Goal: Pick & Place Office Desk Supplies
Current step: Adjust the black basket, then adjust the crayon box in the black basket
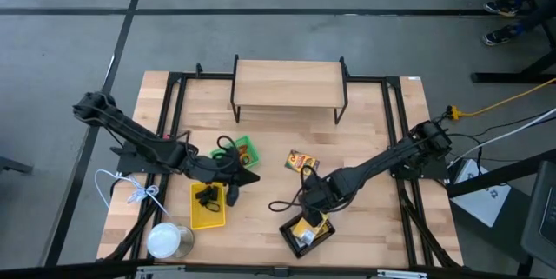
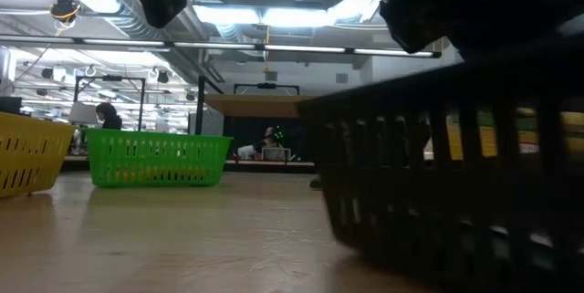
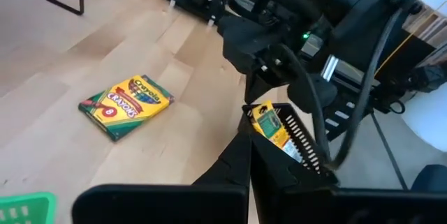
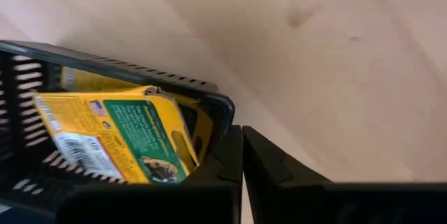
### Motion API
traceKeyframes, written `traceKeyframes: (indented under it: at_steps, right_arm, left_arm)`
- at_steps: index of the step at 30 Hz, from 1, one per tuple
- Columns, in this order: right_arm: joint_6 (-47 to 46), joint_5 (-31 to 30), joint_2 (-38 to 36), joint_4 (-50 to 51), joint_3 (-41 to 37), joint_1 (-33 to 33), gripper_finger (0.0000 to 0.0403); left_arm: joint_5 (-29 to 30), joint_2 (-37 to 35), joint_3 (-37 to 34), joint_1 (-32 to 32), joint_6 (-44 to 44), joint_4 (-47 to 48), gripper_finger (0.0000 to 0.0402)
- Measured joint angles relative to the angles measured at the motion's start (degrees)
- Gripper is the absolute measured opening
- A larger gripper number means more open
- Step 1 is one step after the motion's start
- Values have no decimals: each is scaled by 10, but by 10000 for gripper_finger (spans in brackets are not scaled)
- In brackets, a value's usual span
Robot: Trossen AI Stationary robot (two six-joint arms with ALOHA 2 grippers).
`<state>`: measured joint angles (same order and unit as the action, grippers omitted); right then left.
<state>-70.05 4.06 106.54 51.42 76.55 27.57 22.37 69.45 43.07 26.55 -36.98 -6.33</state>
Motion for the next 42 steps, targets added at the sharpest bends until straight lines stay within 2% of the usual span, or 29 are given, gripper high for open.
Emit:
traceKeyframes:
  at_steps: [6,10,15,21,27,35,42]
  right_arm:
    - [2,22,-2,-29,0,-8,7]
    - [14,37,-4,-21,0,-17,8]
    - [18,6,-17,33,0,-35,8]
    - [8,-2,-53,3,0,-40,3]
    - [-37,38,-50,-108,1,-19,3]
    - [-56,66,-41,-116,0,-3,3]
    - [-54,110,7,-150,1,0,2]
  left_arm:
    - [-17,37,0,0,-28,-14,3]
    - [-31,66,0,0,-29,-67,1]
    - [-34,81,0,0,-17,-97,3]
    - [-40,81,0,-13,-3,-98,2]
    - [-42,81,0,-20,5,-98,1]
    - [-58,81,0,-20,8,-93,1]
    - [-56,81,0,-20,8,-87,2]
